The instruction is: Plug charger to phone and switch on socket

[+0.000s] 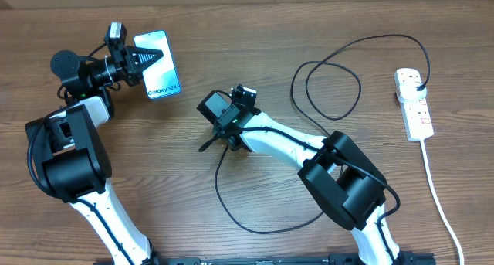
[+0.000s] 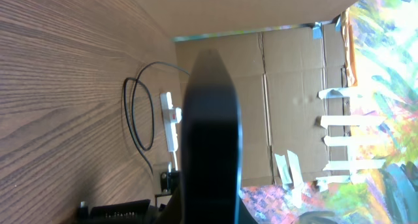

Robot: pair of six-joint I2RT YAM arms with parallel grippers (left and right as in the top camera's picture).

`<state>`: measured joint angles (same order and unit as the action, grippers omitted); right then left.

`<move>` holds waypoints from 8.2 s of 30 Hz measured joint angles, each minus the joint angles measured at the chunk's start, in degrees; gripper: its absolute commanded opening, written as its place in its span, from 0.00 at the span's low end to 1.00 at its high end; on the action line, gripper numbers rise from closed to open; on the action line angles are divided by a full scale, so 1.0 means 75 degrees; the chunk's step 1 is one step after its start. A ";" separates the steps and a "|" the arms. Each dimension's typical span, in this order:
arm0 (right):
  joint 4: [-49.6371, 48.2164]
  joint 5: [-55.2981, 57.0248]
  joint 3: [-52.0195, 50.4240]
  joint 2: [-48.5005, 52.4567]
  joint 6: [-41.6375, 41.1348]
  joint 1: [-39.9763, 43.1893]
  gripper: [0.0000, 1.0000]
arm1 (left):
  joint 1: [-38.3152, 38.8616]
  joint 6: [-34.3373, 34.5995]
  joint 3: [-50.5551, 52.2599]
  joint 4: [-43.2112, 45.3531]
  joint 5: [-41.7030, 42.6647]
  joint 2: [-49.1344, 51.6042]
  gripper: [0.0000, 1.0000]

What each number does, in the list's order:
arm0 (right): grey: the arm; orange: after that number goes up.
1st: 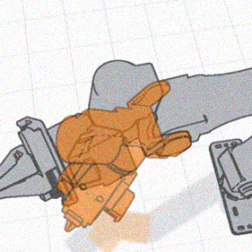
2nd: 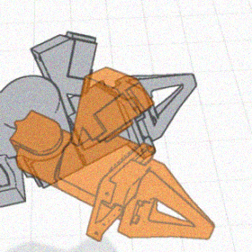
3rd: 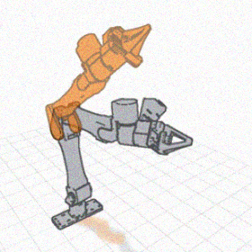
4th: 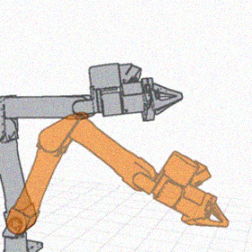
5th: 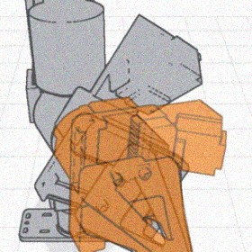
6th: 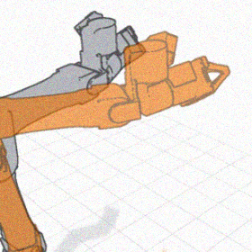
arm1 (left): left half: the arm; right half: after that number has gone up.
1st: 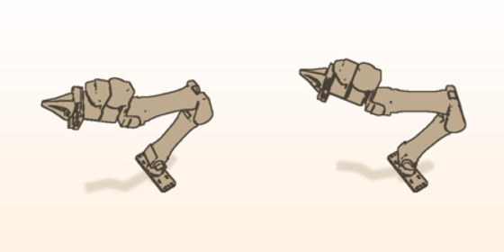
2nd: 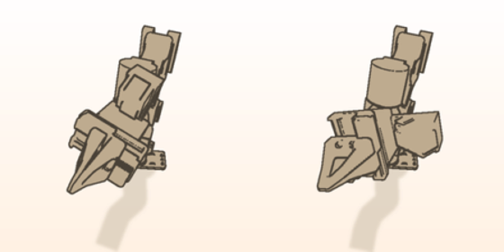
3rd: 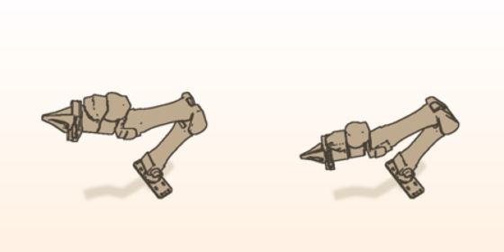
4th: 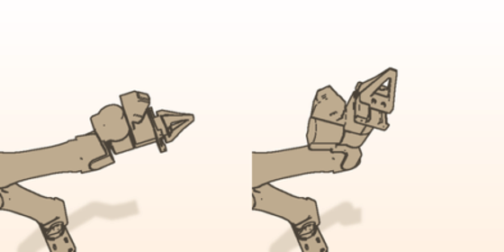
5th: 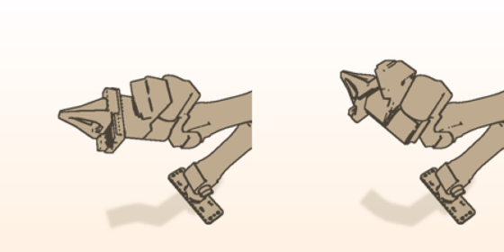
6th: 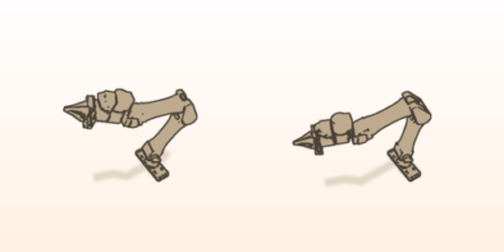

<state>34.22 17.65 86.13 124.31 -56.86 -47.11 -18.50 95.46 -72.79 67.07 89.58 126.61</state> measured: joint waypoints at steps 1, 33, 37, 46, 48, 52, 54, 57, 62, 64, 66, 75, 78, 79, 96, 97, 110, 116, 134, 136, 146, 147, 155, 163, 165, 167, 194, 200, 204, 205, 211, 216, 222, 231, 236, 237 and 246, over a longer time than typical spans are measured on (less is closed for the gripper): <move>0.0058 0.0067 0.0006 0.0006 -0.0032 -0.0003 0.42 | 0.0000 0.0003 0.0000 0.0000 -0.0003 0.0000 0.04; 0.0918 -0.0044 0.0221 0.0070 -0.0443 0.0041 0.31 | 0.0003 0.0026 0.0000 0.0000 -0.0003 0.0000 0.04; 0.1285 -0.0047 0.0274 0.0070 -0.0597 0.0067 0.24 | 0.0003 0.0052 0.0000 -0.0003 -0.0003 0.0000 0.04; 0.1556 -0.0090 0.0309 0.0070 -0.0781 0.0149 0.11 | 0.0003 0.0076 0.0000 0.0000 -0.0003 0.0000 0.04; 0.1556 -0.0122 0.0309 0.0070 -0.0813 0.0163 0.05 | 0.0003 0.0082 0.0000 0.0000 -0.0003 0.0000 0.04; 0.1510 -0.0201 0.0312 0.0070 -0.0854 0.0172 0.04 | 0.0003 0.0082 0.0000 0.0000 -0.0003 0.0000 0.04; 0.1495 -0.0245 0.0312 0.0070 -0.0857 0.0187 0.04 | 0.0003 0.0082 0.0000 0.0000 0.0000 0.0000 0.04; 0.1513 -0.0504 0.0350 0.0067 -0.0778 0.0286 0.04 | 0.0003 0.0082 0.0000 0.0000 -0.0003 0.0000 0.04; 0.1545 -0.1935 0.0510 0.0067 0.0682 0.0825 0.04 | 0.0003 0.0082 0.0000 0.0000 -0.0003 0.0000 0.04; 0.1489 -0.2547 0.0507 0.0052 0.1478 0.1032 0.04 | 0.0015 0.0082 0.0000 0.0000 -0.0003 0.0000 0.04; 0.1416 -0.3191 0.0487 0.0050 0.2419 0.1195 0.04 | 0.0041 0.0082 0.0000 0.0000 0.0000 0.0000 0.04; 0.2090 -0.4998 0.0274 -0.0347 0.5409 0.1055 0.04 | 0.0737 0.0082 0.0000 -0.0003 -0.0003 0.0000 0.04; 0.2203 -0.5359 0.0259 -0.0650 0.5968 0.1040 0.04 | 0.0976 0.0082 0.0000 0.0000 -0.0003 0.0000 0.04; 0.2206 -0.5438 0.0233 -0.0758 0.6091 0.1040 0.04 | 0.1035 0.0082 0.0000 0.0000 -0.0003 0.0000 0.04; 0.1221 -0.8352 -0.0315 -0.1507 0.7688 0.1303 0.04 | 0.1215 0.0082 0.0000 -0.0152 -0.0003 0.0000 0.05; 0.1029 -0.8664 -0.0431 -0.1515 0.7717 0.1419 0.04 | 0.1247 0.0082 0.0000 -0.0152 -0.0003 0.0000 0.04; -0.1807 -1.2196 -0.2486 -0.1539 0.7236 0.3491 0.04 | 0.1495 0.0044 0.0000 -0.0157 -0.0216 0.0000 0.04; -0.2658 -1.2709 -0.2530 -0.1542 0.6475 0.3378 0.04 | 0.2052 -0.0015 0.0000 -0.0163 -0.0609 0.0000 0.04; -0.4354 -1.2549 -0.2541 -0.1542 0.4526 0.3194 0.04 | 0.2591 -0.0268 0.0000 -0.0522 -0.1180 0.0000 0.04; -0.4433 -1.2365 -0.2541 -0.1542 0.4266 0.3165 0.04 | 0.2623 -0.0326 0.0000 -0.0603 -0.1180 0.0000 0.05; -0.4899 -1.1919 -0.2541 -0.1542 0.3590 0.3112 0.04 | 0.2637 -0.0353 0.0000 -0.0627 -0.1113 0.0000 0.04; -0.4975 -1.1913 -0.2541 -0.1542 0.3532 0.3112 0.04 | 0.2634 -0.0353 0.0000 -0.0627 -0.1099 0.0000 0.04; -0.5298 -1.1896 -0.2541 -0.1542 0.3066 0.3112 0.04 | 0.2637 -0.0356 0.0000 -0.0627 -0.1020 0.0000 0.05; -0.5333 -1.1899 -0.2541 -0.1542 0.2900 0.3112 0.04 | 0.2637 -0.0356 0.0000 -0.0627 -0.0970 0.0000 0.05; -0.5365 -1.1899 -0.2541 -0.1542 0.2876 0.3112 0.04 | 0.2634 -0.0356 0.0000 -0.0627 -0.0968 0.0000 0.04; -0.5365 -1.1899 -0.2541 -0.1542 0.2853 0.3112 0.04 | 0.2634 -0.0356 0.0000 -0.0627 -0.0947 0.0000 0.04; -0.5662 -1.1911 -0.2541 -0.1542 0.2547 0.3150 0.04 | 0.2637 -0.0391 0.0000 -0.0627 -0.0947 0.0000 0.05; -0.5648 -1.1957 -0.2541 -0.1542 0.2477 0.3217 0.04 | 0.2634 -0.0408 0.0000 -0.0627 -0.0988 0.0000 0.04; -0.5651 -1.1960 -0.2541 -0.1542 0.2410 0.3226 0.04 | 0.2634 -0.0414 0.0000 -0.0627 -0.1008 0.0000 0.05; -0.5654 -1.1966 -0.2541 -0.1542 0.2401 0.3229 0.04 | 0.2634 -0.0417 0.0000 -0.0627 -0.1008 0.0000 0.05; -0.5654 -1.1972 -0.2541 -0.1542 0.2352 0.3226 0.04 | 0.2634 -0.0417 0.0000 -0.0627 -0.1008 0.0000 0.04; -0.5665 -1.1969 -0.2541 -0.1542 0.2288 0.3229 0.04 | 0.2634 -0.0417 0.0000 -0.0627 -0.1032 0.0000 0.04; -0.5709 -1.1960 -0.2541 -0.1542 0.2203 0.3232 0.04 | 0.2634 -0.0417 0.0000 -0.0629 -0.1061 0.0000 0.05; -0.5852 -1.1951 -0.2541 -0.1542 0.2028 0.3241 0.04 | 0.2634 -0.0551 0.0000 -0.0836 -0.1070 0.0000 0.05; -0.5852 -1.1951 -0.2541 -0.1542 0.1982 0.3241 0.04 | 0.2637 -0.0557 0.0000 -0.0851 -0.1070 0.0000 0.04; -0.5855 -1.1946 -0.2541 -0.1542 0.1982 0.3241 0.04 | 0.2634 -0.0557 0.0000 -0.0851 -0.1070 0.0000 0.04; -0.5852 -1.1718 -0.2541 -0.1542 0.1964 0.3241 0.04 | 0.2664 -0.0600 0.0000 -0.0860 -0.1151 0.0000 0.04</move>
<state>-9.67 -70.24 67.07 112.75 -42.13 -22.81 1.48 90.96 -72.79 60.62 80.95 126.61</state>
